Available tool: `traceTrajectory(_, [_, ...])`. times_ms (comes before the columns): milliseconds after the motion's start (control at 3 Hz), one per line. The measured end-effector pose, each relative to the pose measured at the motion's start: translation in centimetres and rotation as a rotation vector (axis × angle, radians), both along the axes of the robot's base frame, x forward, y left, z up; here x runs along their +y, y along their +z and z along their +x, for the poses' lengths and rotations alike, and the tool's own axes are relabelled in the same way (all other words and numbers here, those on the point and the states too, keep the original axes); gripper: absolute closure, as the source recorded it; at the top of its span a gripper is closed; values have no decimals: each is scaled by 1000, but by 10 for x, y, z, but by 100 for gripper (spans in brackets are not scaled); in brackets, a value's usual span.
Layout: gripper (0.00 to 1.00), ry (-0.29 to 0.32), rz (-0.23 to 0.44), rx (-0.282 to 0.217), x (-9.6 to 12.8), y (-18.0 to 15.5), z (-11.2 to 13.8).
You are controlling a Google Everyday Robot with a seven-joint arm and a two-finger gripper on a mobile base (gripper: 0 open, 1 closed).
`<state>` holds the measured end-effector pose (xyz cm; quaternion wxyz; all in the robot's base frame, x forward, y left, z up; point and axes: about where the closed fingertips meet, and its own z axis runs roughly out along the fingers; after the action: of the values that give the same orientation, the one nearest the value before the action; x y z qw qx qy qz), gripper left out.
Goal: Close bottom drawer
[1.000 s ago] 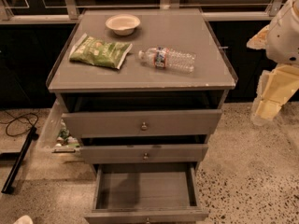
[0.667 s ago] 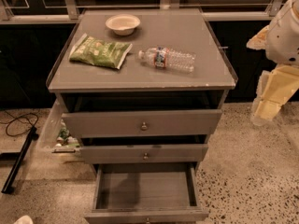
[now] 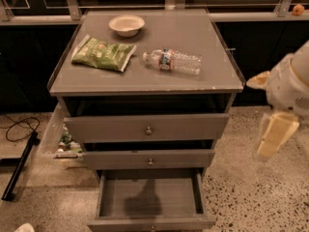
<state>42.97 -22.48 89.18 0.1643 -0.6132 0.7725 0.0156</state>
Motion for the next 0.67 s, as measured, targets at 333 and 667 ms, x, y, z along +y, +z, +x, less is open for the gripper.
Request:
traceTrajectory(333, [19, 27, 61, 32, 1, -62, -14])
traceTrajectory(667, [43, 61, 89, 70, 6, -123, -28])
